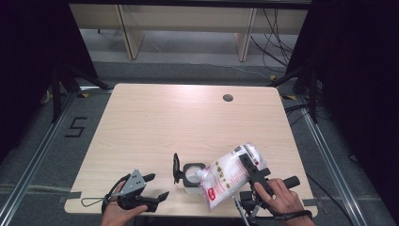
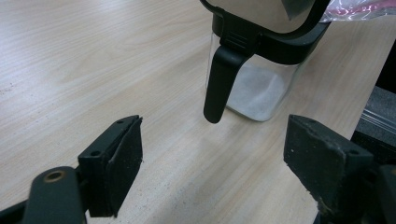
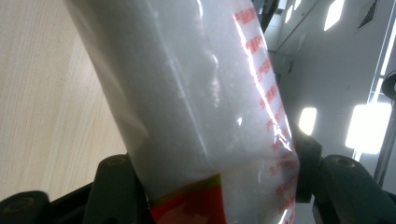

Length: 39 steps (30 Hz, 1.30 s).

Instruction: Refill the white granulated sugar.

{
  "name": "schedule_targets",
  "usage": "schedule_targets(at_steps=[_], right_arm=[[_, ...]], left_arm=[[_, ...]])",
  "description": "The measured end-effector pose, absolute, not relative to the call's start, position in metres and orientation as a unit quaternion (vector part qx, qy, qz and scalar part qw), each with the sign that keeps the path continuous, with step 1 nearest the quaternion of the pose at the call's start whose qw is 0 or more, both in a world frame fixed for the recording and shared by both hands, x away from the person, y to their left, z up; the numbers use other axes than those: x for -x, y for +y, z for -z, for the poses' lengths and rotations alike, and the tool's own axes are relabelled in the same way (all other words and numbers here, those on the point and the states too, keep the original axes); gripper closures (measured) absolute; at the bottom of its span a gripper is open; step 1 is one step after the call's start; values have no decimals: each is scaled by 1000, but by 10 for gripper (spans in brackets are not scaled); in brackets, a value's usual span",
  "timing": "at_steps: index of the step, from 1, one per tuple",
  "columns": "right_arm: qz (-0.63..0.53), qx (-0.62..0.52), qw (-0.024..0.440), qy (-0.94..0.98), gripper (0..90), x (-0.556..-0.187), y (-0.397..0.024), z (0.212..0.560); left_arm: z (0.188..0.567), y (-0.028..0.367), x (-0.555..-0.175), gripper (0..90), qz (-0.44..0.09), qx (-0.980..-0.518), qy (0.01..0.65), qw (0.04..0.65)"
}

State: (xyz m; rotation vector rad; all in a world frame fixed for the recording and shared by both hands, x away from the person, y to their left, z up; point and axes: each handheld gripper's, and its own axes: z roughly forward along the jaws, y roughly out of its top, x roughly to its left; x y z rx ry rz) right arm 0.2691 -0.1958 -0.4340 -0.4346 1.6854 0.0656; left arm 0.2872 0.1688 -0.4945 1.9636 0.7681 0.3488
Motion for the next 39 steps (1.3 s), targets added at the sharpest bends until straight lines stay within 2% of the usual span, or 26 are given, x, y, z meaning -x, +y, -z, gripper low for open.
schedule_targets(at_steps=[2,10,11,14,19,39], right_arm=[[-27,169,640,749,464,-268,-197,438],[-8,201,651,732,478,-270,-194,442],[-17,173,651,739,480,-268,-196,447],[7,212,653,727,486,-270,-192,448],[9,205,654,728,491,-271,-193,456],[23,224,652,724,509,-275,-191,463]], left_arm=[[494,169,-286,190,-141,-801,324,483],[494,169,-287,190,-143,-805,315,482],[494,169,-287,190,-143,-804,317,482],[495,168,-286,190,-139,-801,324,483],[494,169,-287,190,-144,-805,314,482],[493,169,-287,190,-145,-806,315,481]])
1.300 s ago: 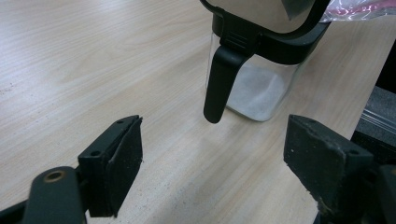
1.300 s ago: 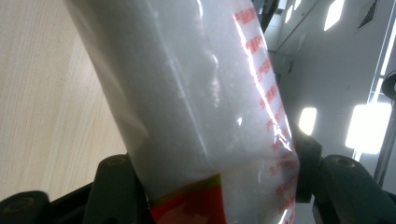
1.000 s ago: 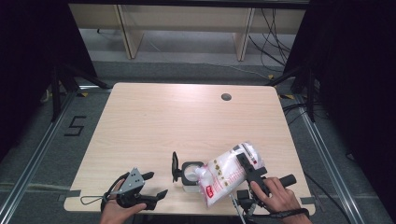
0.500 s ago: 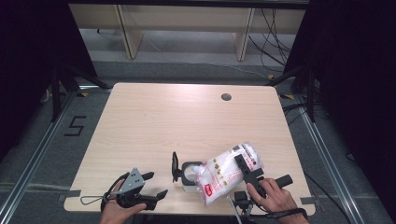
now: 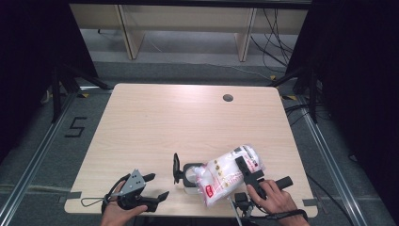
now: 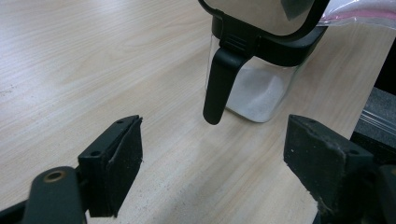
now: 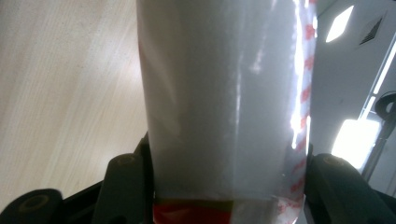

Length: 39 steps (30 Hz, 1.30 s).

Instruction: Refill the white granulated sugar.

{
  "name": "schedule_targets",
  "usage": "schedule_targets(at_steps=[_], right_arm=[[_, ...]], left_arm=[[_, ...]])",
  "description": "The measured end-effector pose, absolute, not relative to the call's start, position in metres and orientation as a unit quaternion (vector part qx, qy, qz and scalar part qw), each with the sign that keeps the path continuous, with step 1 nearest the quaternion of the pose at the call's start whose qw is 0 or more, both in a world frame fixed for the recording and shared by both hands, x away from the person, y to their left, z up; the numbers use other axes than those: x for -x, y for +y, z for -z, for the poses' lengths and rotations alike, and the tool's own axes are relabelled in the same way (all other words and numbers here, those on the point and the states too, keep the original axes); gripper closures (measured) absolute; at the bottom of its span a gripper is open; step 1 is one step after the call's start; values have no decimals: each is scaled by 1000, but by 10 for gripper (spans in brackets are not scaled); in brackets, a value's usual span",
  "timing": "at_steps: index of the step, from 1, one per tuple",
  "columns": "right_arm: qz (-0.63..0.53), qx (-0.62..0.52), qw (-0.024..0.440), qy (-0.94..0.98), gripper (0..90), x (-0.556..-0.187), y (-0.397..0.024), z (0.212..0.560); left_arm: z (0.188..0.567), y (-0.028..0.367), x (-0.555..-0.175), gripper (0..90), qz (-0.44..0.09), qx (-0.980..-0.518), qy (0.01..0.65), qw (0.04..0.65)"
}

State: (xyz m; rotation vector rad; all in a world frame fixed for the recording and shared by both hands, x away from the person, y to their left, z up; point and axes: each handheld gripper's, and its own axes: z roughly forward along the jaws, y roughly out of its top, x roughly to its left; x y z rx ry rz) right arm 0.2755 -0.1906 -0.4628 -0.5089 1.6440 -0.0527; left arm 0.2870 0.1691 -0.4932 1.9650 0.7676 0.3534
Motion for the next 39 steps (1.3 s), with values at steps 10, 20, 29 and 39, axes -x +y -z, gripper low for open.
schedule_targets(at_steps=[10,20,29,39], right_arm=[[4,241,685,687,519,-265,-196,450],[15,249,685,684,518,-257,-197,441],[-4,245,688,683,518,-250,-196,442],[-5,247,694,676,517,-248,-197,434]], left_arm=[[493,170,-288,191,-145,-807,312,481],[494,169,-286,191,-138,-798,329,487],[494,170,-286,191,-140,-799,326,486],[494,171,-288,191,-145,-803,317,484]])
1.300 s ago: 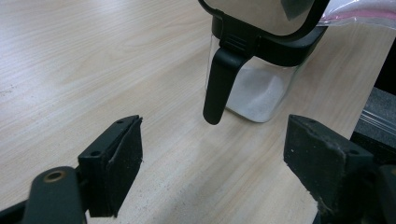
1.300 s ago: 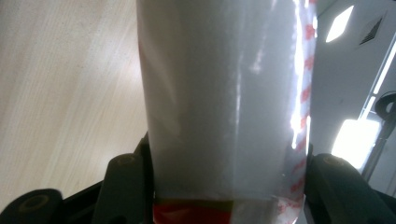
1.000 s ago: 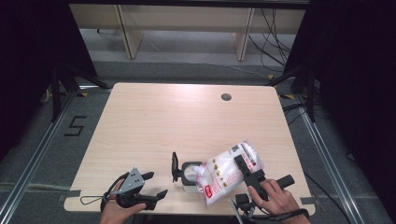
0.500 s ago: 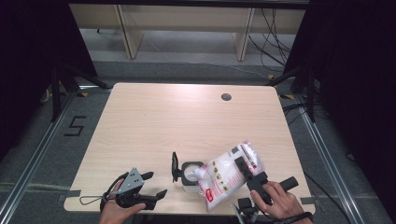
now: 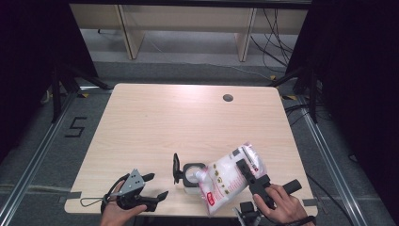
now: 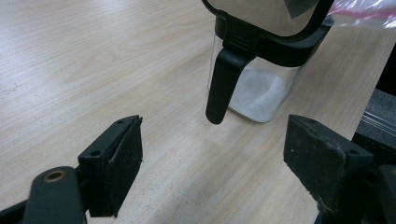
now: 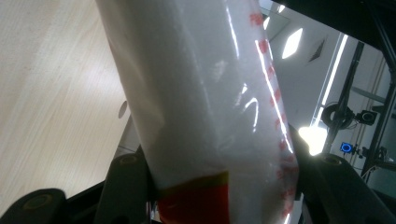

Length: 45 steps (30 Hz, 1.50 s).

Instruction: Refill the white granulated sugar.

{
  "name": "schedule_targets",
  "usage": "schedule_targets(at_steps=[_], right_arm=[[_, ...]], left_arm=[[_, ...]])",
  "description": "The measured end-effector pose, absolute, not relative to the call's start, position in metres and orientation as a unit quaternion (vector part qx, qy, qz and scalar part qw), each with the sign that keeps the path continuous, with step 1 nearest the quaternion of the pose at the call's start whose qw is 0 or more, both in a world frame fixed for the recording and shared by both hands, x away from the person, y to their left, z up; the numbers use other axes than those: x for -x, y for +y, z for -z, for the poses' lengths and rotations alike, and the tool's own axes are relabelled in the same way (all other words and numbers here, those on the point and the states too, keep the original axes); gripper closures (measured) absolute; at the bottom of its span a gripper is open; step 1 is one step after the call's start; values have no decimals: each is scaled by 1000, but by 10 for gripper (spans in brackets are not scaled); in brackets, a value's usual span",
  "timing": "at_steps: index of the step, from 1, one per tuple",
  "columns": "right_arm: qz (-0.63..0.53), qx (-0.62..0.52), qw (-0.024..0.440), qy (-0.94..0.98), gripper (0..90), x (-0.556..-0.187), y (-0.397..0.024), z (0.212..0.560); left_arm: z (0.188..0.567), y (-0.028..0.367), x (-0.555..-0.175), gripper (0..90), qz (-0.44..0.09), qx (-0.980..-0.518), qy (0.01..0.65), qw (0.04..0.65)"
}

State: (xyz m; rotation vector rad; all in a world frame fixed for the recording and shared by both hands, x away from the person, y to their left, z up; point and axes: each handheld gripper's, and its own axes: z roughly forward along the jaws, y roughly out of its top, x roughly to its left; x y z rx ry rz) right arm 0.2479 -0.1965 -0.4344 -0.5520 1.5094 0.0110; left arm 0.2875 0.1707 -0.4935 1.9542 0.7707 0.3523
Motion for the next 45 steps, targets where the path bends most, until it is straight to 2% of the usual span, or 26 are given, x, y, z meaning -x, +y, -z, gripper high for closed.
schedule_targets(at_steps=[16,45], right_arm=[[13,255,687,680,516,-247,-197,437],[21,271,685,676,516,-239,-194,427]], left_arm=[[494,169,-286,191,-140,-798,330,484],[494,171,-287,192,-144,-801,319,485]])
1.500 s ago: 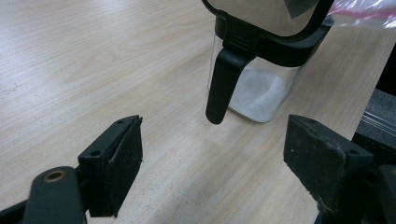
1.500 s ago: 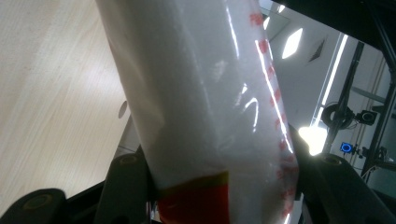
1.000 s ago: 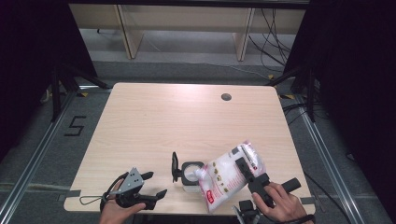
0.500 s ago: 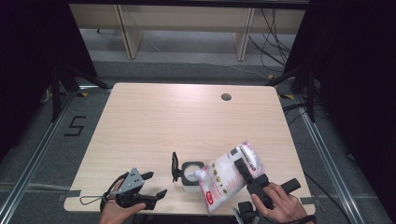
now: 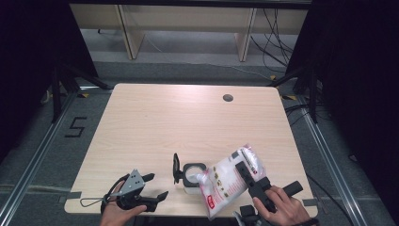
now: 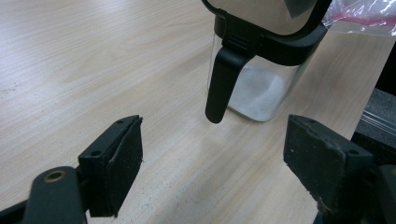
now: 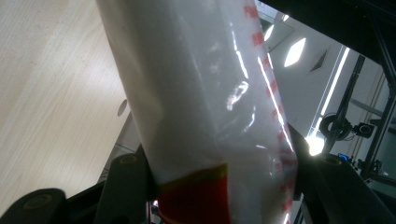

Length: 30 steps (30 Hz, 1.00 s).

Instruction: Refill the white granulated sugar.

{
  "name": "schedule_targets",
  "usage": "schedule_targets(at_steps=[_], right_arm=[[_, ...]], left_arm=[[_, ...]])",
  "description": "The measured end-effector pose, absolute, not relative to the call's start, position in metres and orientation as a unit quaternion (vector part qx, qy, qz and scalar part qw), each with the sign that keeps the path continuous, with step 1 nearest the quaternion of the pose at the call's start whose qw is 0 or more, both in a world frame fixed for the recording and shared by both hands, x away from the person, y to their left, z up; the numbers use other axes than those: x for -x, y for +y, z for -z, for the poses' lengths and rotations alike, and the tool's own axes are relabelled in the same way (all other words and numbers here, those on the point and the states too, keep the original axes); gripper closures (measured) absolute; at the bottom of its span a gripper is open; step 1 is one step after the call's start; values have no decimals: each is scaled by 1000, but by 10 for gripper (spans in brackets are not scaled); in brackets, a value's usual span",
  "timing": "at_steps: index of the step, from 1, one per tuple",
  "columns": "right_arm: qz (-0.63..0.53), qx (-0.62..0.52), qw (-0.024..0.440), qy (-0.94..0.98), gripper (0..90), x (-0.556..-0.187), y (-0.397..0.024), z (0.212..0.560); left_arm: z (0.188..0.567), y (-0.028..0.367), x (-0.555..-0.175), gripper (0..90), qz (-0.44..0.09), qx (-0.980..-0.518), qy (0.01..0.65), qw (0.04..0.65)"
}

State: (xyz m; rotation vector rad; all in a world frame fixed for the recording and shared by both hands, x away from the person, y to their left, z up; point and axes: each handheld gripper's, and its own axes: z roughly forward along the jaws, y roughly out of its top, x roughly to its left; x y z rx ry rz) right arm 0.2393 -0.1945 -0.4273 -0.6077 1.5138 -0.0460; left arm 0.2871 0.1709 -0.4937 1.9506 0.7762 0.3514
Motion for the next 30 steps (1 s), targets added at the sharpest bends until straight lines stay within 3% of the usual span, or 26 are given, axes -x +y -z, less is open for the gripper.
schedule_targets(at_steps=[30], right_arm=[[0,261,679,686,515,-242,-199,428]], left_arm=[[494,171,-289,192,-142,-801,320,486]])
